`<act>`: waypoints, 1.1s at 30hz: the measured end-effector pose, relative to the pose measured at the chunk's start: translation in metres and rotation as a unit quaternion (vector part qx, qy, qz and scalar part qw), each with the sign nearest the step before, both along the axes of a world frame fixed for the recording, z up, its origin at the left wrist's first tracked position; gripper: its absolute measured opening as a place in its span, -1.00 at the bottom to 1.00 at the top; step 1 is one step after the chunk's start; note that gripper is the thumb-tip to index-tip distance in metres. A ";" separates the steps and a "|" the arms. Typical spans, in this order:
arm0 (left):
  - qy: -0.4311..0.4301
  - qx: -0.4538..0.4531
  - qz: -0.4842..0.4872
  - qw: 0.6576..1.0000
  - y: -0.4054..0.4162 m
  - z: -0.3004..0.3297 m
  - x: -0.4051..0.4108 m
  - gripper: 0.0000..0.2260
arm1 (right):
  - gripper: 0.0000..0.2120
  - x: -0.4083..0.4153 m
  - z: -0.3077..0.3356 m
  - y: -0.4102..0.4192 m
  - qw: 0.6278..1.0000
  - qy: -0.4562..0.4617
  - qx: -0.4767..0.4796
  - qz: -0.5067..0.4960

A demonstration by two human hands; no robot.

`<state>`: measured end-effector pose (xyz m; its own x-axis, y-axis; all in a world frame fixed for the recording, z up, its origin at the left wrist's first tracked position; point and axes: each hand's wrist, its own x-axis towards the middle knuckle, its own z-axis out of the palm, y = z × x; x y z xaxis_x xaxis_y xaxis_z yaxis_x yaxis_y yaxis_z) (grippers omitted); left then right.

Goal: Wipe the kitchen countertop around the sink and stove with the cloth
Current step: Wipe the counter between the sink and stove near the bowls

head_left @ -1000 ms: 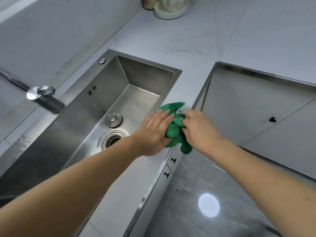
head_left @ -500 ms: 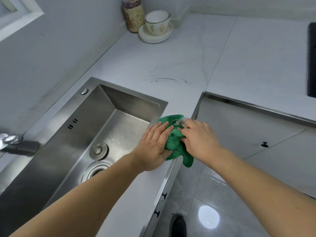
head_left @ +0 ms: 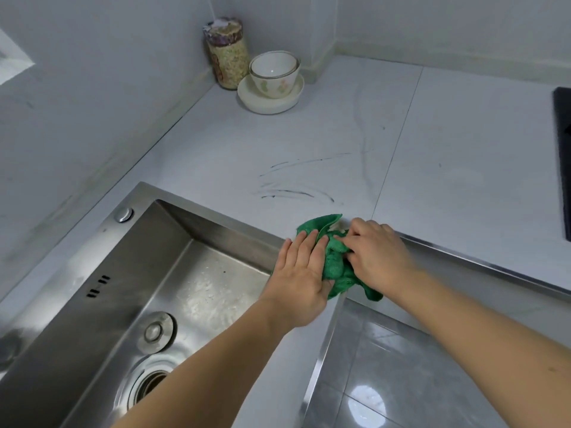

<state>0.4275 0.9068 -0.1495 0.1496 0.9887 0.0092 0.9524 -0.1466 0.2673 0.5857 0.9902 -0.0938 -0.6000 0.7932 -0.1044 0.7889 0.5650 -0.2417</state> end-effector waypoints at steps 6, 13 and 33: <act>-0.012 -0.013 0.024 1.000 0.040 0.001 0.008 -0.30 | -0.72 0.002 0.003 0.039 1.000 -0.012 0.006 0.009; 0.004 0.010 0.028 1.000 0.084 0.001 0.007 -0.34 | -0.80 0.003 -0.009 0.077 0.998 0.022 0.056 0.005; -0.005 -0.065 0.129 0.989 -0.079 0.015 0.019 -0.34 | -0.75 -0.012 0.007 -0.032 0.980 -0.041 0.015 0.196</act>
<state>0.4461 0.8280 -0.1348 -0.1083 0.9868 -0.1202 0.9508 0.1381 0.2773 0.5739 0.9579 -0.0871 -0.8499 0.5066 -0.1449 0.5256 0.8345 -0.1652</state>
